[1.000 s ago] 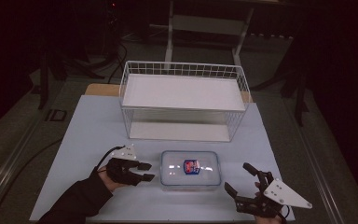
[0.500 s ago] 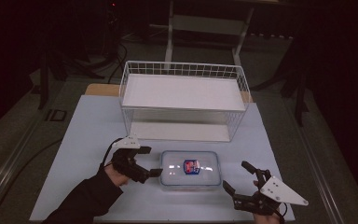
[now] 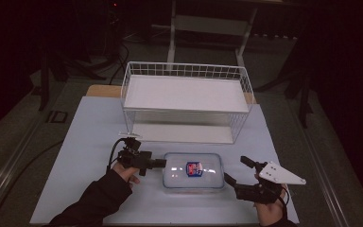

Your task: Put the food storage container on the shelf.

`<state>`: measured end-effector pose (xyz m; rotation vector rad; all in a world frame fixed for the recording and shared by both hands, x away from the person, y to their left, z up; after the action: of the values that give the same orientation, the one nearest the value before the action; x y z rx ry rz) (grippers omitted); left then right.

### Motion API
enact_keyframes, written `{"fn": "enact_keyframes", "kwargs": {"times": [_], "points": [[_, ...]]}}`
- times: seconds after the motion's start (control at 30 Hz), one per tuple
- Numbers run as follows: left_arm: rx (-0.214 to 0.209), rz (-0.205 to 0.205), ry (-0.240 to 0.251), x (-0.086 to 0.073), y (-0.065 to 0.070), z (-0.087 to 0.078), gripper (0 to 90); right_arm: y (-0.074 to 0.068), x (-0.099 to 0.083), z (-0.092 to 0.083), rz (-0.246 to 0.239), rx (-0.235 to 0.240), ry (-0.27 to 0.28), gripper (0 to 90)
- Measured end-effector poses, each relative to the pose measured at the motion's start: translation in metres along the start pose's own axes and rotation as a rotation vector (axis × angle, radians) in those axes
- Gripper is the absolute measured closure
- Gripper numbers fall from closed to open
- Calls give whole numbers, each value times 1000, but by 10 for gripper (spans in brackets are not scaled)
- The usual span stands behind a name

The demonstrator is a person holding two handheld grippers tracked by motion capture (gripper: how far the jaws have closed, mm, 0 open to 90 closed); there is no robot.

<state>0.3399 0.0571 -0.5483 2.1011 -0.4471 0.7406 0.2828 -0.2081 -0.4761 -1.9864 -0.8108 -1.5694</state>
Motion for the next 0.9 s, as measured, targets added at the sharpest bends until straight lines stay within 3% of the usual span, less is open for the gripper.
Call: {"fn": "enact_keyframes", "kwargs": {"times": [0.07,0.13,0.27,0.43,0.5,0.73,0.9], "points": [[-19,-76,-33,-3,-4,6,14,0,-1,2,21,10,-9,133],[-17,-114,-49,-5,-6,11,50,1,-3,4,36,9,-19,125],[-47,-157,-107,-12,-4,17,77,3,-10,6,69,-9,-51,107],[-87,-215,-138,-19,-2,18,183,4,-15,7,89,-5,-76,107],[-108,-220,-136,-21,-1,17,252,5,-16,8,101,-6,-89,107],[-151,-264,-158,-29,0,21,371,8,-21,6,139,5,-116,128],[-144,-224,-152,-28,4,17,471,11,-27,7,196,21,-151,137]]}}
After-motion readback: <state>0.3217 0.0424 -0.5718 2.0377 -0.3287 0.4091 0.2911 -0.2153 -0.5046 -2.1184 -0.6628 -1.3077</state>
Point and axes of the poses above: each handheld gripper's, and its own axes: z roughly forward along the jaws, x roughly out of its top, y roughly to its right, the point moved 9 cm from there along z, roughly forward along the jaws, and after that the axes turned 6 degrees about y, right-handed, at the moved point
